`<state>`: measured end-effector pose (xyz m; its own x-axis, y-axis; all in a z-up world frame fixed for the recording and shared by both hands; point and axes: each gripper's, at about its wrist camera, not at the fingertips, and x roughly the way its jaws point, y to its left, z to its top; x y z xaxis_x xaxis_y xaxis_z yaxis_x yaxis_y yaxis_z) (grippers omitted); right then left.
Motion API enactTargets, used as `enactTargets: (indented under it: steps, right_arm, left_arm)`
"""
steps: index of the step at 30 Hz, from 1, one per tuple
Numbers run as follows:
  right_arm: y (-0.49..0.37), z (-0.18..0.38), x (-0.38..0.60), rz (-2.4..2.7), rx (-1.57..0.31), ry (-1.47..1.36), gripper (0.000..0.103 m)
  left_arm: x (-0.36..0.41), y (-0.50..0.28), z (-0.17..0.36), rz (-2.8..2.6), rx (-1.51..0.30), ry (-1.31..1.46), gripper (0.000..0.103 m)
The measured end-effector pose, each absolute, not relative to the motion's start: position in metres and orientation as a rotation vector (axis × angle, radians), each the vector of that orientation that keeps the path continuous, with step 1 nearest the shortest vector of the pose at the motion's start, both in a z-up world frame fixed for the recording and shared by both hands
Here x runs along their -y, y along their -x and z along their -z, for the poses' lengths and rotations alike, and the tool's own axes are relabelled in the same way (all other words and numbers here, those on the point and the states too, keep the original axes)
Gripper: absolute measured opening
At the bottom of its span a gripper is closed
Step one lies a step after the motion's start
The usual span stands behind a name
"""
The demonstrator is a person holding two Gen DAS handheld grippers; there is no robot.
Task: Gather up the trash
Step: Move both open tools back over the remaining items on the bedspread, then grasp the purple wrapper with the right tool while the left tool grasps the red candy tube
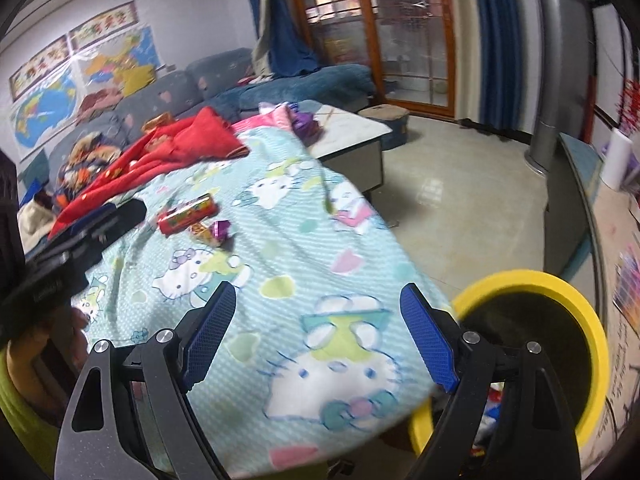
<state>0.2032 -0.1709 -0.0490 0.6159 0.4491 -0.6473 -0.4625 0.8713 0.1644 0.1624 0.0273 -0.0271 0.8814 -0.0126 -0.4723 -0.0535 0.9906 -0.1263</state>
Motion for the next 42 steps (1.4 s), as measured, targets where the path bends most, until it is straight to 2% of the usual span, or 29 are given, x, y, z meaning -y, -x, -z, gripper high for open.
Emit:
enactTargets:
  steps: [5,12,15,17,21,23,26,27,28,33,39,41,42]
  right_arm:
    - [-0.223,0.056,0.136,-0.585,-0.758,0.038,0.081]
    - [-0.248,0.066,0.085,-0.649,-0.808,-0.002,0.071]
    - [-0.255,0.072,0.064,-0.672,-0.823,-0.004,0.065]
    - [-0.259,0.076,0.052,-0.683,-0.826,0.015,0.062]
    - [-0.272,0.091,0.033,-0.69,-0.854,0.03,0.054]
    - [-0.279,0.099,0.029,-0.689,-0.881,0.011,0.047]
    - [-0.286,0.106,0.026,-0.708,-0.909,-0.026,0.032]
    - [-0.287,0.109,0.026,-0.717,-0.917,-0.037,0.022]
    - [-0.288,0.11,0.026,-0.726,-0.922,-0.047,0.017]
    - [-0.277,0.106,0.037,-0.732,-0.912,-0.068,0.014]
    - [-0.261,0.108,0.057,-0.713,-0.924,-0.053,0.014]
    - [-0.256,0.109,0.062,-0.711,-0.929,-0.041,0.014]
    - [-0.253,0.109,0.065,-0.703,-0.932,-0.027,0.014]
  left_arm:
    - [-0.064,-0.172,0.026,-0.07,-0.506,0.142,0.092]
    - [-0.111,-0.19,0.035,-0.099,-0.552,0.176,0.091]
    - [-0.125,-0.198,0.042,-0.084,-0.573,0.195,0.083]
    - [-0.131,-0.203,0.046,-0.076,-0.592,0.204,0.082]
    - [-0.136,-0.212,0.054,-0.058,-0.618,0.202,0.081]
    - [-0.137,-0.218,0.059,-0.046,-0.631,0.199,0.081]
    - [-0.136,-0.229,0.066,-0.035,-0.655,0.185,0.081]
    - [-0.135,-0.234,0.069,-0.034,-0.666,0.175,0.081]
    - [-0.133,-0.239,0.072,-0.032,-0.679,0.16,0.081]
    - [-0.13,-0.257,0.086,-0.018,-0.735,0.133,0.081]
    - [-0.123,-0.272,0.101,-0.017,-0.824,0.098,0.07]
    - [-0.12,-0.273,0.104,-0.023,-0.84,0.083,0.058]
    - [-0.119,-0.273,0.106,-0.035,-0.85,0.072,0.047]
